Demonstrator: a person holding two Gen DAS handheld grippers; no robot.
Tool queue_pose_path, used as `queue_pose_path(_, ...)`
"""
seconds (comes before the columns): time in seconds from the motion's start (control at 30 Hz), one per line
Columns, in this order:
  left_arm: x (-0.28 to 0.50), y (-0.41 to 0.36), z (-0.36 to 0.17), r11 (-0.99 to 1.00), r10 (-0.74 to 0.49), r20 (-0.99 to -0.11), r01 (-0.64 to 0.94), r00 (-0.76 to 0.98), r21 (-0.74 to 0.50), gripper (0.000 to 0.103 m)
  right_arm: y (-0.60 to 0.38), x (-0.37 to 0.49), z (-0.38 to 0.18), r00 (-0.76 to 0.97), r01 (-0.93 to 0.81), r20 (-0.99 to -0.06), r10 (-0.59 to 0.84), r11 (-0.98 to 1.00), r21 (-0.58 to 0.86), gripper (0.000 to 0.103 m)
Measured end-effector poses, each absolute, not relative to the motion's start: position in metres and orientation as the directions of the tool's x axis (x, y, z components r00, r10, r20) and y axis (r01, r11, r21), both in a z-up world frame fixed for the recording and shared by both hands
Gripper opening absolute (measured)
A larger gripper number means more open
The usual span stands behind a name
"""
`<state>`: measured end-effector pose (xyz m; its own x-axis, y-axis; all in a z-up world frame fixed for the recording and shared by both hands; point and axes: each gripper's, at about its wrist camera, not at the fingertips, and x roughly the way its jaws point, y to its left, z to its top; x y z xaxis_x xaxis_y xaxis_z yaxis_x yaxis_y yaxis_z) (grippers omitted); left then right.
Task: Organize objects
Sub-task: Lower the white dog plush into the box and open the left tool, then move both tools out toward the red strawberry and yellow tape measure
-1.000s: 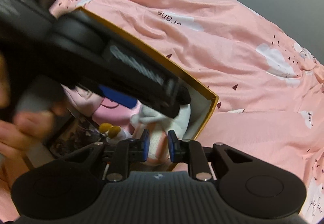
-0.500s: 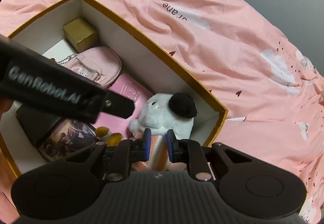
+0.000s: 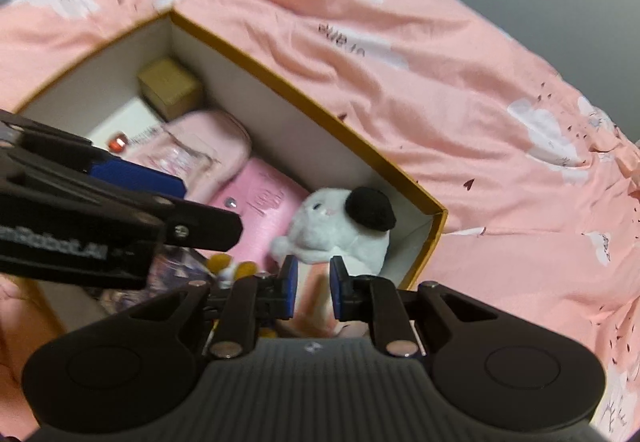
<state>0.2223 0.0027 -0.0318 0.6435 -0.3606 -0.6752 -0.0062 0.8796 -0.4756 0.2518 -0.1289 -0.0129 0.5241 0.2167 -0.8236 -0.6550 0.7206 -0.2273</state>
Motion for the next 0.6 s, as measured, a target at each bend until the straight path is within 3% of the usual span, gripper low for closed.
queue_pose_path(0.33, 0.159, -0.008, 0.007, 0.914, -0.368, -0.621, 0.145, 0.692, -0.379, 0.058, -0.157, 0.169, 0.024, 0.612, -0.586, -0.720, 0.328, 0.799, -0.134, 0.020)
queue_pose_path(0.6, 0.112, -0.005, 0.000, 0.894, -0.434, -0.657, 0.206, 0.616, -0.398, 0.058, -0.179, 0.112, 0.011, 0.560, -0.535, -0.742, 0.368, 0.845, 0.014, 0.024)
